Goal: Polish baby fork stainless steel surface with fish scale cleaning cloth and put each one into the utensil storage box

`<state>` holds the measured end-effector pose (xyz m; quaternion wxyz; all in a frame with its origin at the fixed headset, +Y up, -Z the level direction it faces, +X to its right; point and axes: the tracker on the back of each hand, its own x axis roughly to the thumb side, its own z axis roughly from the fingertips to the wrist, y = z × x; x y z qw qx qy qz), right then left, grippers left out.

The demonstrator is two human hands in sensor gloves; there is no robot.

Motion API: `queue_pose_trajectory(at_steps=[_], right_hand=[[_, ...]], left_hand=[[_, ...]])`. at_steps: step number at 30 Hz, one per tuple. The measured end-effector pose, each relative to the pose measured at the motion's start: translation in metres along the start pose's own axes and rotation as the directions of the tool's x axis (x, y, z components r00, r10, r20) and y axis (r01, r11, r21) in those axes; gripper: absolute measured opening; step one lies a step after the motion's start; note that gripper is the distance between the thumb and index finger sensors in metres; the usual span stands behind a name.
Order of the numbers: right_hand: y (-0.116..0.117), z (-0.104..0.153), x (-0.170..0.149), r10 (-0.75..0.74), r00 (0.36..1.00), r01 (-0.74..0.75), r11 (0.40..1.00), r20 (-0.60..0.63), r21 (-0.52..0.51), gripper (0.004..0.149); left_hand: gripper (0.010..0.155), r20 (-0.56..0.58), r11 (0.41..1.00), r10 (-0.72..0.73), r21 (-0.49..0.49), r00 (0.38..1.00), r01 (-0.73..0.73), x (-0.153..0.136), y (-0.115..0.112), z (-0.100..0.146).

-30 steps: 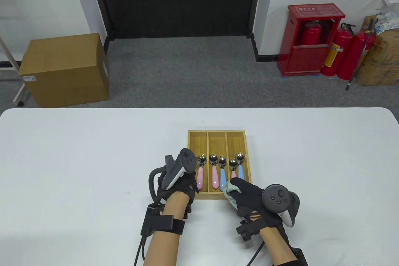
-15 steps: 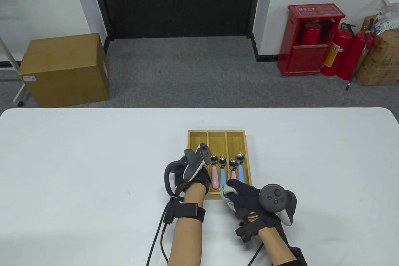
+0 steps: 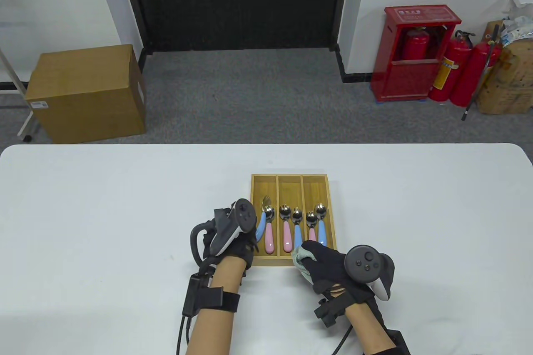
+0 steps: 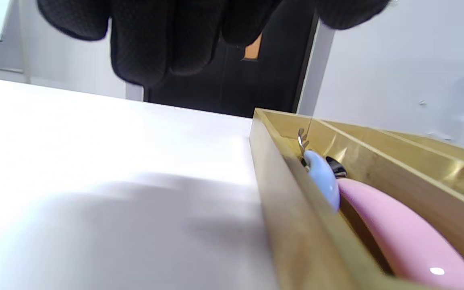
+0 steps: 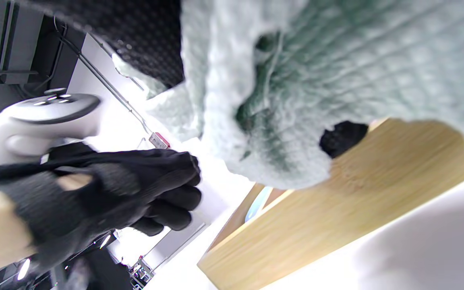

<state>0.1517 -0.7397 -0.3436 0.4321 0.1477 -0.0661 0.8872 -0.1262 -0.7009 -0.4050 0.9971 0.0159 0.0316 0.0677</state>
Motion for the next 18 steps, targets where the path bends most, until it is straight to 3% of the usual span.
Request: queue_pose_trajectory(at_steps=[6, 11, 14, 16, 18], right_hand=[[-0.001, -0.001, 0.001, -0.027, 1.000, 0.027, 0.999, 0.012, -0.026, 0.049], [0.005, 0.000, 0.004, -0.060, 0.998, 0.059, 0.998, 0.021, 0.038, 0.047], [0.010, -0.001, 0.010, -0.066, 0.997, 0.062, 0.990, 0.032, 0.125, 0.044], [0.014, 0.000, 0.014, -0.067, 0.997, 0.060, 0.990, 0.049, 0.130, 0.043], [0.017, 0.001, 0.020, -0.052, 0.997, 0.045, 0.991, 0.056, 0.129, 0.042]], left_hand=[[0.077, 0.097, 0.996, 0.081, -0.031, 0.992, -0.078, -0.036, 0.010, 0.039], [0.079, 0.193, 0.993, 0.108, 0.019, 0.975, -0.113, -0.061, 0.001, 0.061], [0.078, 0.188, 0.984, 0.112, 0.114, 0.976, -0.135, -0.081, -0.015, 0.071], [0.077, 0.167, 0.985, 0.156, 0.052, 0.973, -0.167, -0.092, -0.015, 0.070], [0.077, 0.151, 0.971, 0.210, 0.085, 0.966, -0.224, -0.102, -0.011, 0.073]])
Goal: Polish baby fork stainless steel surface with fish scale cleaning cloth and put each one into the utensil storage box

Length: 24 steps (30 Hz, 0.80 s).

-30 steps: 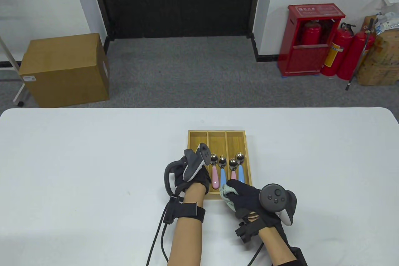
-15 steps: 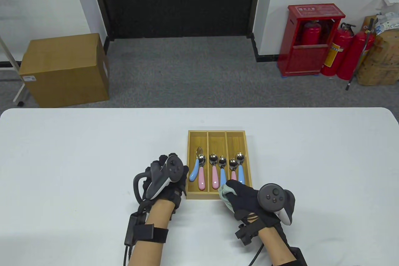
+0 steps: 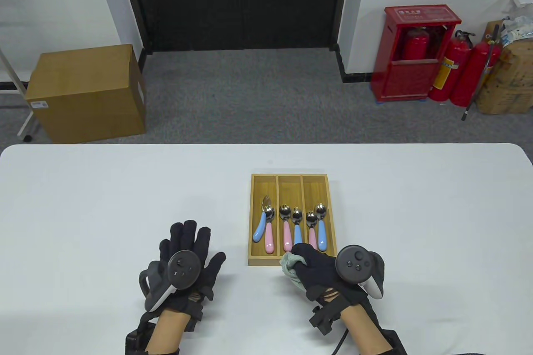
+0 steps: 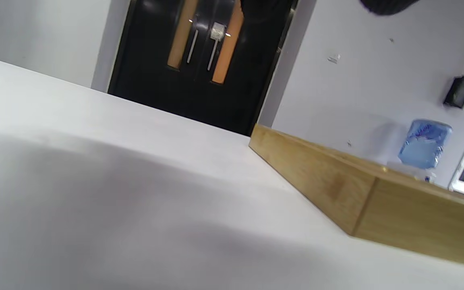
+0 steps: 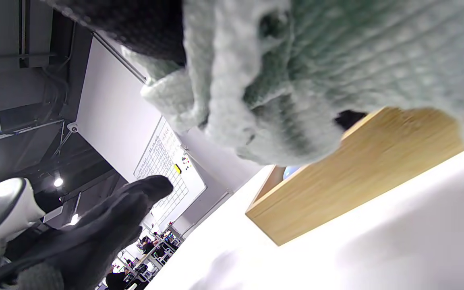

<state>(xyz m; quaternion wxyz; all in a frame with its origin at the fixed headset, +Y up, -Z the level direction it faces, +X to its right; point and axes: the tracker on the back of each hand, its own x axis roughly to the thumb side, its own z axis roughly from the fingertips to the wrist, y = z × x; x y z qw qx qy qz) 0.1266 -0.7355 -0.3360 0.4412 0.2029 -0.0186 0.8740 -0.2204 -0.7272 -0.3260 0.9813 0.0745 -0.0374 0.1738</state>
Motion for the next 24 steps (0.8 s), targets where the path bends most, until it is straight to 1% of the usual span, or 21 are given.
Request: queue_pose_trajectory(at_steps=[2, 6, 11, 14, 17, 19, 23, 24], right_hand=[[0.004, 0.000, 0.006, 0.036, 0.999, -0.036, 0.999, 0.004, 0.008, 0.040], [0.012, 0.002, 0.012, 0.153, 0.988, -0.153, 0.987, -0.016, 0.041, 0.040], [0.027, 0.004, 0.009, 0.256, 0.962, -0.238, 0.956, -0.094, 0.170, 0.042], [0.035, 0.003, 0.004, 0.369, 0.924, -0.340, 0.915, -0.106, 0.216, 0.043], [0.039, 0.001, 0.000, 0.427, 0.898, -0.389, 0.883, -0.107, 0.262, 0.045], [0.042, 0.001, -0.002, 0.462, 0.883, -0.425, 0.865, -0.089, 0.268, 0.046], [0.047, 0.000, -0.004, 0.564, 0.824, -0.524, 0.793, -0.047, 0.312, 0.049], [0.048, 0.000, -0.006, 0.581, 0.813, -0.532, 0.773, -0.046, 0.346, 0.051]], left_hand=[[0.077, 0.009, 0.999, 0.040, 0.017, 0.999, -0.041, -0.002, 0.002, 0.003], [0.076, 0.019, 0.999, 0.037, -0.009, 0.999, -0.037, 0.001, 0.000, 0.004], [0.075, 0.040, 0.998, 0.060, -0.035, 0.997, -0.058, 0.012, -0.005, 0.004], [0.075, 0.050, 0.997, 0.065, -0.034, 0.997, -0.064, 0.017, -0.005, 0.005], [0.075, 0.051, 0.997, 0.074, -0.037, 0.996, -0.072, 0.019, -0.006, 0.004], [0.075, 0.054, 0.995, 0.087, -0.044, 0.995, -0.084, 0.019, -0.006, 0.004], [0.075, 0.057, 0.996, 0.077, -0.055, 0.995, -0.073, 0.020, -0.009, 0.004], [0.075, 0.059, 0.996, 0.072, -0.059, 0.996, -0.069, 0.020, -0.010, 0.004]])
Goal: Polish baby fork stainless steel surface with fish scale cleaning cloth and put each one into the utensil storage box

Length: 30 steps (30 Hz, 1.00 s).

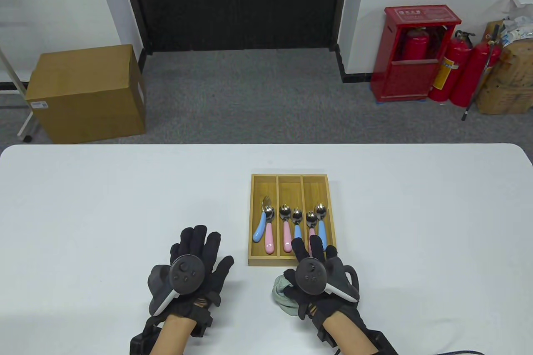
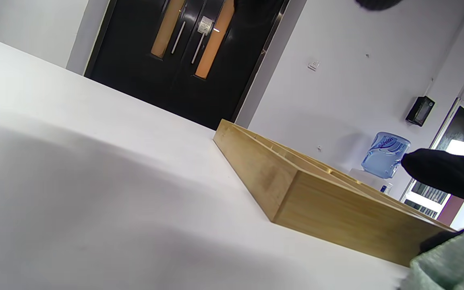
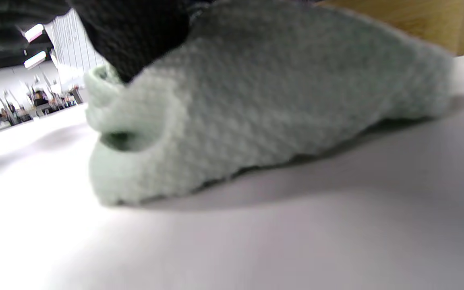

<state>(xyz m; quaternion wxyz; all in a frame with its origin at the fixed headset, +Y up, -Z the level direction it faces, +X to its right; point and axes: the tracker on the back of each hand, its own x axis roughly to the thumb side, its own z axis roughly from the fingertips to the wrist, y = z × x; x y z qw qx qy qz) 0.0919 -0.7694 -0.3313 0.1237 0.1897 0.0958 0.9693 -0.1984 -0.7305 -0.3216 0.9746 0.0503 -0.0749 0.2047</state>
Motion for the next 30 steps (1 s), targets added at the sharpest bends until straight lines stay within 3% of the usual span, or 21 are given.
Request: queue_pose_trajectory(at_steps=[3, 6, 13, 16, 19, 23, 30], right_hand=[[0.003, -0.001, -0.003, 0.006, 1.000, -0.005, 0.998, -0.023, 0.061, 0.056], [-0.002, 0.002, -0.009, -0.085, 0.996, 0.085, 0.993, -0.005, 0.077, 0.063], [-0.036, 0.015, -0.042, -0.349, 0.937, 0.347, 0.926, 0.014, -0.147, 0.070], [-0.044, 0.021, -0.054, -0.325, 0.945, 0.304, 0.913, -0.035, -0.274, 0.074], [-0.047, 0.024, -0.061, -0.228, 0.968, 0.184, 0.930, -0.105, -0.318, 0.079], [-0.044, 0.022, -0.061, -0.129, 0.973, 0.077, 0.963, -0.193, -0.259, 0.087], [-0.038, 0.014, -0.060, -0.095, 0.974, 0.050, 0.976, -0.207, -0.212, 0.088]], left_hand=[[0.075, 0.006, 1.000, -0.003, -0.005, 1.000, 0.004, 0.000, -0.002, 0.000], [0.076, 0.016, 1.000, -0.008, -0.014, 1.000, 0.008, 0.001, -0.005, 0.000], [0.077, 0.041, 0.998, 0.011, -0.058, 0.999, -0.009, 0.006, -0.013, -0.003], [0.077, 0.064, 0.998, 0.031, -0.057, 0.997, -0.027, 0.010, -0.015, -0.003], [0.079, 0.096, 0.997, 0.033, -0.066, 0.995, -0.027, 0.013, -0.017, -0.003], [0.082, 0.111, 0.995, 0.057, -0.093, 0.992, -0.047, 0.015, -0.021, -0.003], [0.085, 0.118, 0.995, 0.032, -0.098, 0.993, -0.021, 0.015, -0.023, -0.003]])
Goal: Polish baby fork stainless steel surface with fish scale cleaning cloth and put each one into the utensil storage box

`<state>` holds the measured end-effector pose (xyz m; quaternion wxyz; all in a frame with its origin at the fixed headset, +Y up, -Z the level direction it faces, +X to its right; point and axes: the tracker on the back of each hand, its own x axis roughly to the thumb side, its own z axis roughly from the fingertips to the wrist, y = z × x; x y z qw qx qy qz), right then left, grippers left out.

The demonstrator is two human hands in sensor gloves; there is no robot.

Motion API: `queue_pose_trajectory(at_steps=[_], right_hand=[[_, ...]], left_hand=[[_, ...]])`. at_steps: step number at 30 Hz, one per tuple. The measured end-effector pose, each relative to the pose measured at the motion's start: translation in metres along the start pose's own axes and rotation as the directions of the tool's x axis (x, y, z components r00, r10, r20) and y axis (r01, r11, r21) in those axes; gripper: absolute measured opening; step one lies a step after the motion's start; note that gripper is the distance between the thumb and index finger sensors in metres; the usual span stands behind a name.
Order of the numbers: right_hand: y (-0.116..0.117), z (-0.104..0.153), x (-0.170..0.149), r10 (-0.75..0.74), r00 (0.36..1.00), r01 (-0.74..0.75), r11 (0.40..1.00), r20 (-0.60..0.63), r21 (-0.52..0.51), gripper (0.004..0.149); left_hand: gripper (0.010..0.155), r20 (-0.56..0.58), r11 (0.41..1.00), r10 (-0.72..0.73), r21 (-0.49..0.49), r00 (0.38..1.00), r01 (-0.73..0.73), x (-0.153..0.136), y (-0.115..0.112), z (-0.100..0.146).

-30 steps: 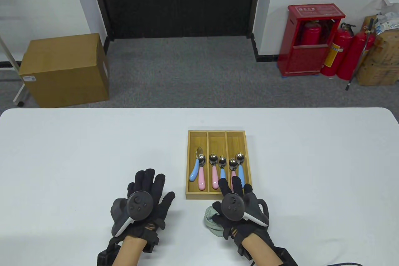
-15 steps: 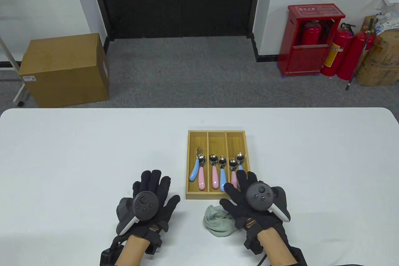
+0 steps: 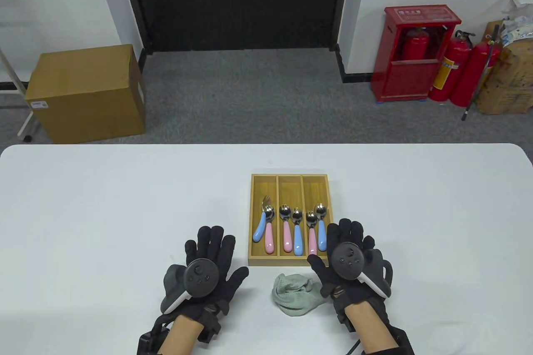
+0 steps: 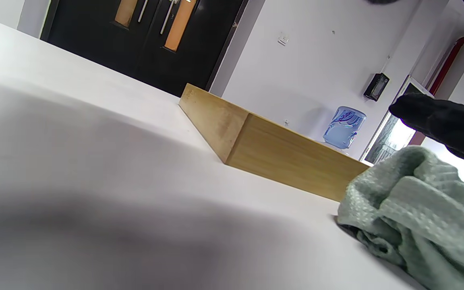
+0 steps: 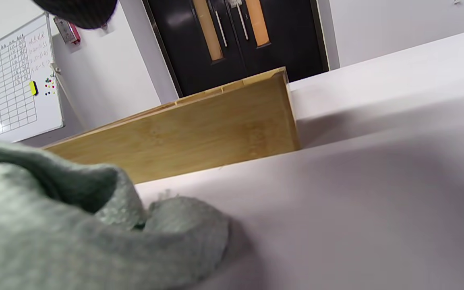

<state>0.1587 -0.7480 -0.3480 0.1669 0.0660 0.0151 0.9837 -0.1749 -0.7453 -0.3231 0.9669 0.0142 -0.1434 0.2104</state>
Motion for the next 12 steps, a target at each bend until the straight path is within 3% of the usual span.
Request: queue_pose_trajectory(at_steps=[12], right_hand=[[0.014, -0.003, 0.005, 0.021, 1.000, -0.021, 0.998, 0.008, 0.058, 0.086]], left_hand=[[0.084, -0.015, 1.000, -0.014, 0.007, 1.000, 0.014, -0.002, 0.000, 0.002]])
